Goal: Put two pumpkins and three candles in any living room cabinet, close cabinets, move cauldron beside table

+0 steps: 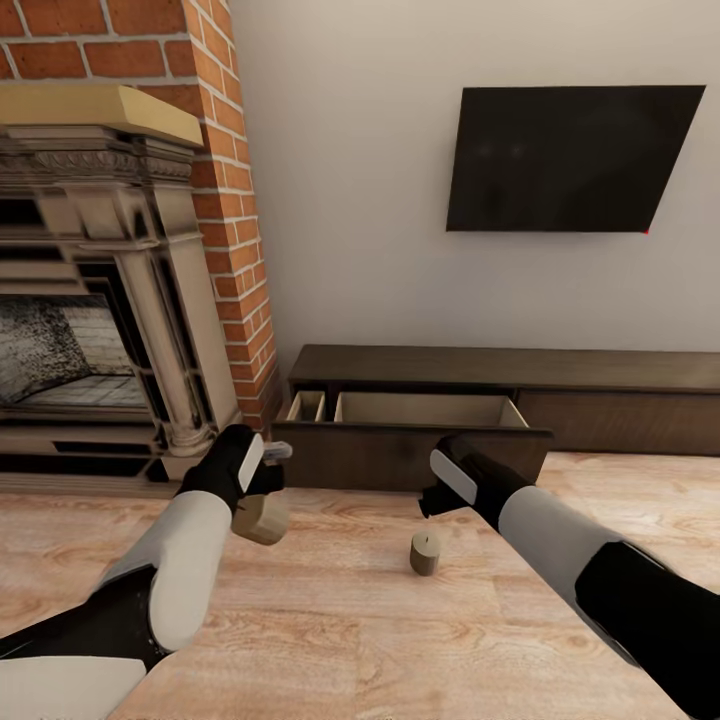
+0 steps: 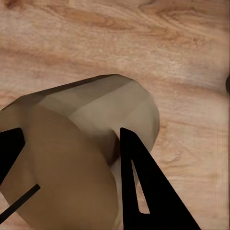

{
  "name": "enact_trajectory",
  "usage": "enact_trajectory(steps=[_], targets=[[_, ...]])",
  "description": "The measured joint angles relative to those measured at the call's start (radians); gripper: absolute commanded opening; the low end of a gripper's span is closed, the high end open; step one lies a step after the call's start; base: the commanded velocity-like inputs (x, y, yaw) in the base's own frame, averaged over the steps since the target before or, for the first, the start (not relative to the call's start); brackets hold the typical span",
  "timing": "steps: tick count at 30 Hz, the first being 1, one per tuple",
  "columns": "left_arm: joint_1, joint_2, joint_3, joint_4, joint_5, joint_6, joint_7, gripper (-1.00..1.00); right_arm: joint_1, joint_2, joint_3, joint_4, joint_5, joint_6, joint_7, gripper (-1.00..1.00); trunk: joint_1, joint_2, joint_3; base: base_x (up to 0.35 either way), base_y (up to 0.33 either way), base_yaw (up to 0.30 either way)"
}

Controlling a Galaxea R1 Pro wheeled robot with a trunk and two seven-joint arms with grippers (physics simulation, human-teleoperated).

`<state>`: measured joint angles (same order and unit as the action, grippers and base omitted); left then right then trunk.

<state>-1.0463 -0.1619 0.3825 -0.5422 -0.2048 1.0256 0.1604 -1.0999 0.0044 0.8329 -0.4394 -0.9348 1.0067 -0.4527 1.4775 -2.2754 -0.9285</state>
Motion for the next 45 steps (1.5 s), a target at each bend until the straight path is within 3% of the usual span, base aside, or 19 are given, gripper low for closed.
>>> enact_trajectory(steps=[9, 12, 19, 30, 36, 45], targets=[[0.000, 0.003, 0.020, 0.001, 0.002, -0.003, 0.004, -1.00, 0.000, 0.002, 0.004, 0.013, -0.003, -0.138, 0.002, 1.00, 0.035, -0.063, -0.028, 0.000, 0.000, 0.000], [0.000, 0.003, 0.020, 0.006, 0.001, -0.005, 0.004, -1.00, 0.000, 0.015, 0.005, 0.043, -0.006, -0.163, 0.002, 1.00, 0.035, -0.063, -0.028, 0.000, 0.000, 0.000], [0.001, 0.011, 0.021, 0.033, -0.003, -0.011, 0.008, -1.00, 0.000, 0.035, 0.004, 0.096, -0.006, -0.176, 0.002, 1.00, 0.035, -0.063, -0.028, 0.018, 0.000, 0.000], [0.001, 0.022, 0.021, 0.057, -0.003, -0.019, 0.012, -1.00, 0.001, 0.035, 0.004, 0.137, -0.006, -0.178, 0.003, 1.00, 0.034, -0.063, -0.028, 0.282, 0.000, 0.000], [0.001, 0.022, 0.021, 0.085, -0.002, -0.020, 0.011, -1.00, 0.005, 0.034, 0.004, 0.151, -0.006, -0.241, 0.022, 1.00, 0.034, -0.063, -0.028, 0.325, 0.000, 0.000], [0.001, 0.022, 0.021, 0.101, 0.000, -0.020, 0.010, -1.00, 0.009, 0.034, 0.004, 0.173, -0.006, -0.261, 0.029, 1.00, 0.034, -0.063, -0.028, 0.170, 0.000, 0.000]])
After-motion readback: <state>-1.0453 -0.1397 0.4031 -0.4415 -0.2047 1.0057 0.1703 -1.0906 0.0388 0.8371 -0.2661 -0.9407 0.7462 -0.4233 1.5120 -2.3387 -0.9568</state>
